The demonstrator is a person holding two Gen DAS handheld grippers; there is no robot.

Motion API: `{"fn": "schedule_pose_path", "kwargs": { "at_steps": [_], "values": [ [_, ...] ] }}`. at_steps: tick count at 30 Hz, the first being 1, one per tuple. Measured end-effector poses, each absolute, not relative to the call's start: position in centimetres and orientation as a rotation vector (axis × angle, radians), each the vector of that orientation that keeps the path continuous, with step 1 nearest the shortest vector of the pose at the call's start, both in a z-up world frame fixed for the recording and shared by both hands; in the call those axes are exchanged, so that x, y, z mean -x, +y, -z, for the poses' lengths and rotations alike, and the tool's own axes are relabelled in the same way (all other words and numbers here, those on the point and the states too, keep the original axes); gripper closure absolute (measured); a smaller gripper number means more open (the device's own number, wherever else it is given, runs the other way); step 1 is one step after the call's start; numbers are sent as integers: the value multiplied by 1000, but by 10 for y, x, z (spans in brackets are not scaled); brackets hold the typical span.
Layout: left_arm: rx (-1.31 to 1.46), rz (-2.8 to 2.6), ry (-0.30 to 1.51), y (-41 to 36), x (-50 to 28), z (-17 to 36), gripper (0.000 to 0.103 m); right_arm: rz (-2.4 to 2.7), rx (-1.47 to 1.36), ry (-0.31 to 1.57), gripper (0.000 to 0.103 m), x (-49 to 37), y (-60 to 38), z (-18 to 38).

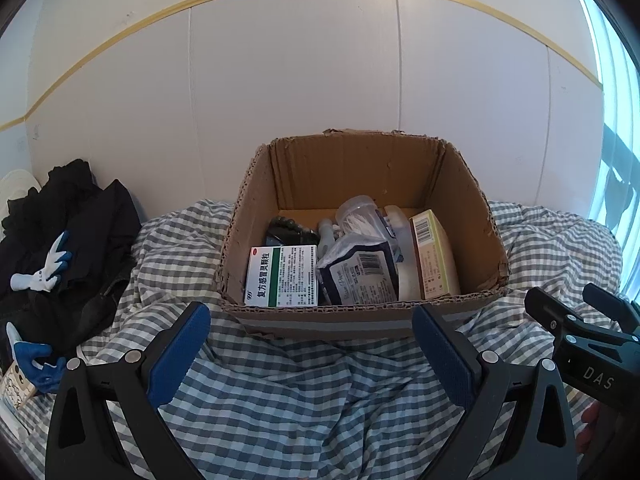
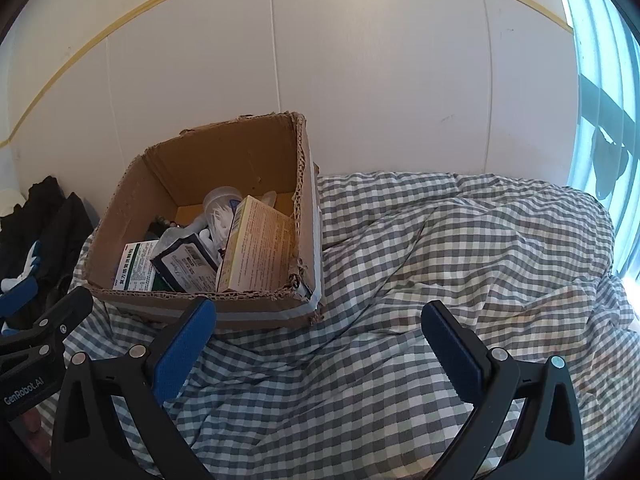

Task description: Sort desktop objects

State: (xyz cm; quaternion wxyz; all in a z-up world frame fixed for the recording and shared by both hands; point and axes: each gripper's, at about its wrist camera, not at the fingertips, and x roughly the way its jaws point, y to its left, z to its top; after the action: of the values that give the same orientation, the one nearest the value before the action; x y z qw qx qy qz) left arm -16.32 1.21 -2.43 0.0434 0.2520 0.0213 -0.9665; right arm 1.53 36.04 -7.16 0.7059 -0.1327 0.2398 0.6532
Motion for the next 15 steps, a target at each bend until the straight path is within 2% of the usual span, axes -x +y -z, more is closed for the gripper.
{"fn": "schedule_pose_path", "kwargs": {
  "at_steps": [15],
  "values": [
    [-773, 2951, 58, 10, 164, 25, 0, -1449, 301, 539, 0, -15, 362, 73]
  ]
}}
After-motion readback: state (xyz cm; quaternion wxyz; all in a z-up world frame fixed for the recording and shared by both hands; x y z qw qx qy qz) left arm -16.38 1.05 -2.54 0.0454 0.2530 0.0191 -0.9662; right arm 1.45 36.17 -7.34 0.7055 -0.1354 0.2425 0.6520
